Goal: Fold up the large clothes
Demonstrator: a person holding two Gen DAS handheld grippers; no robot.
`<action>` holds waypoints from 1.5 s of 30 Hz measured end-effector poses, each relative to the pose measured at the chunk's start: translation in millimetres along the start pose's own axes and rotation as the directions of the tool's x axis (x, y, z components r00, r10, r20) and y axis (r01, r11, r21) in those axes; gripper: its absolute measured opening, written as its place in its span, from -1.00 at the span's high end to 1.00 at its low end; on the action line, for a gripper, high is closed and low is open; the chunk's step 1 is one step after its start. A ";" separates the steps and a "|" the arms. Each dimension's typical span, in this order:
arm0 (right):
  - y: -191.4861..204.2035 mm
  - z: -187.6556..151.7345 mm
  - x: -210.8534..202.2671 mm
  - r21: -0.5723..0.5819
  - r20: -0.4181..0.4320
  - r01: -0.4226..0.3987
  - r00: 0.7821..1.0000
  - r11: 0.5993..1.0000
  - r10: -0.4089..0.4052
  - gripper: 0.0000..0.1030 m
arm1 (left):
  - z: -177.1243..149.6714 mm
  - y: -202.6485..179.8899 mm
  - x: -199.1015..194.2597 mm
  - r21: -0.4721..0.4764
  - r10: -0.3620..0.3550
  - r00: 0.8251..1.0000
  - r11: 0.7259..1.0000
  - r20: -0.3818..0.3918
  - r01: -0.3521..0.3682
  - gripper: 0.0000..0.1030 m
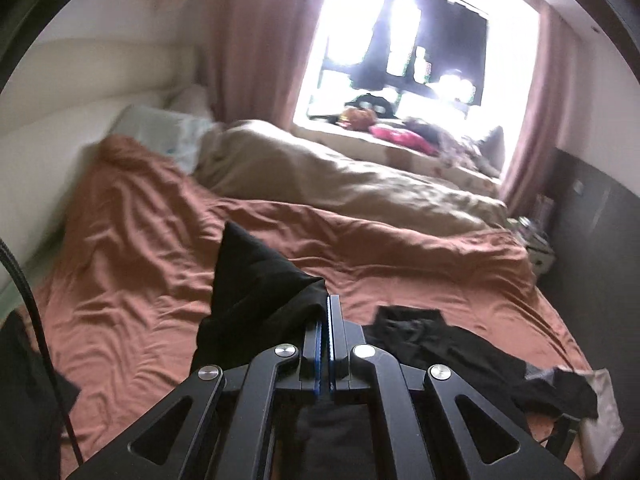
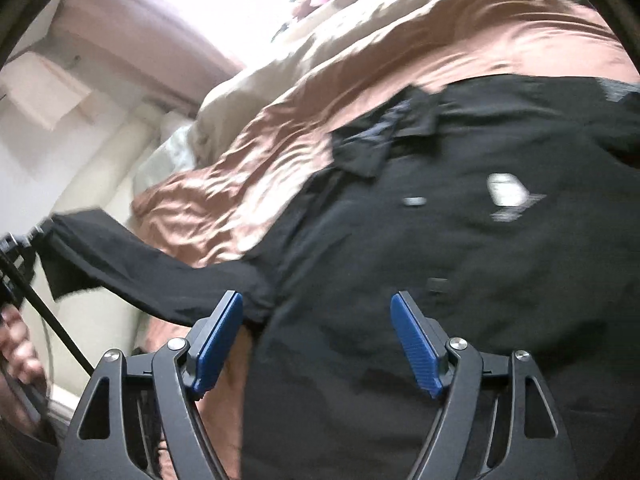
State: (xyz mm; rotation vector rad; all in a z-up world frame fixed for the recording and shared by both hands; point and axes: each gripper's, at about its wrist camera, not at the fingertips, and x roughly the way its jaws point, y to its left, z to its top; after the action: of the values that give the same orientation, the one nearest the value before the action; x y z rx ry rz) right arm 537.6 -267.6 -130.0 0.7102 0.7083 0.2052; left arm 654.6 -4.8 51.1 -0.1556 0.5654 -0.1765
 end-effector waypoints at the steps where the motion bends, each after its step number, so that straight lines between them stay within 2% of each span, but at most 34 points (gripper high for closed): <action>1: -7.6 -2.5 -7.5 0.015 0.006 0.011 1.000 1.000 -0.011 -0.46 | -0.3 -12.3 4.5 0.013 -0.014 1.000 1.000 -0.006 0.015 0.97; 5: -24.9 6.4 -22.3 0.037 0.029 0.041 0.999 0.998 -0.042 -0.46 | -5.5 -49.2 24.3 0.049 -0.060 0.998 0.997 -0.034 0.062 0.97; 9: -37.7 9.0 -32.4 0.107 0.039 -0.006 0.999 0.994 0.001 -0.46 | -15.1 -85.0 45.7 0.093 -0.105 0.991 0.989 -0.080 0.112 0.97; 11: -44.9 9.0 -34.3 0.122 0.045 0.003 0.999 0.993 -0.008 -0.46 | -19.3 -102.8 56.5 0.105 -0.127 0.987 0.985 -0.100 0.137 0.97; 16: -65.9 14.0 -31.9 0.192 0.038 0.005 0.999 0.981 -0.013 -0.46 | -37.1 -146.5 82.1 0.113 -0.219 0.962 0.964 -0.165 0.239 0.97; 18: -73.6 15.1 -31.8 0.228 0.036 0.012 0.999 0.974 -0.021 -0.46 | -46.9 -164.0 93.9 0.107 -0.269 0.939 0.949 -0.213 0.296 0.96; 19: -78.9 16.7 -30.0 0.249 0.032 0.009 0.999 0.969 -0.017 -0.46 | -52.5 -171.7 101.4 0.111 -0.286 0.924 0.941 -0.254 0.321 0.80; 20: -83.1 18.0 -30.2 0.266 0.028 0.003 1.000 0.964 -0.011 -0.46 | -60.0 -182.0 110.2 0.121 -0.303 0.900 0.927 -0.314 0.354 0.40; 21: -88.1 18.4 -30.6 0.288 0.024 0.001 1.000 0.958 -0.009 -0.46 | -67.8 -189.8 118.0 0.133 -0.305 0.878 0.918 -0.370 0.375 0.11; 22: -93.3 19.2 -31.2 0.311 0.025 0.003 1.000 0.950 -0.011 -0.46 | -75.5 -193.4 122.2 0.147 -0.295 0.867 0.914 -0.402 0.379 -0.42; 23: -98.1 20.5 -32.4 0.328 0.027 0.005 1.000 0.945 -0.014 -0.46 | -84.8 -194.7 123.2 0.171 -0.276 0.867 0.912 -0.415 0.373 -0.66; 26: -107.3 22.6 -36.6 0.362 0.041 0.006 0.999 0.932 -0.022 -0.46 | -94.8 -183.8 121.8 0.207 -0.243 0.872 0.912 -0.425 0.355 -0.66; 28: -108.4 23.0 -36.9 0.364 0.046 0.013 0.998 0.931 -0.032 -0.46 | -95.0 -166.2 119.1 0.181 -0.230 0.876 0.926 -0.425 0.331 -0.66; 31: -101.7 20.4 -32.0 0.334 0.036 0.039 0.998 0.942 -0.054 -0.46 | -96.6 -129.8 114.2 0.144 -0.179 0.899 0.956 -0.401 0.255 -0.66; 35: -84.9 20.3 -16.2 0.253 0.020 0.080 0.996 0.964 -0.088 -0.46 | -110.4 -79.3 110.6 0.127 -0.063 0.915 0.984 -0.399 0.122 -0.66; 40: -58.6 23.1 20.9 0.082 -0.008 0.221 0.975 0.972 -0.221 -0.46 | -134.6 -18.4 111.4 0.080 0.021 0.902 0.997 -0.431 0.015 -0.66; 43: -45.5 21.9 45.1 0.002 -0.028 0.285 0.958 0.959 -0.285 -0.46 | -153.3 10.8 117.2 0.059 0.053 0.890 0.998 -0.452 -0.030 -0.51; 45: -37.6 21.9 56.4 -0.031 -0.027 0.303 0.952 0.953 -0.303 -0.46 | -166.2 22.9 123.0 0.059 0.070 0.876 0.997 -0.477 -0.048 -0.41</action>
State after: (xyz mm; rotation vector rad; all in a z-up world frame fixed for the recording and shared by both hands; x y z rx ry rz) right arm 592.2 -284.7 -172.5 0.5645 0.8331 -0.0561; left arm 669.1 -24.4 -155.5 -0.0478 1.0615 -0.1683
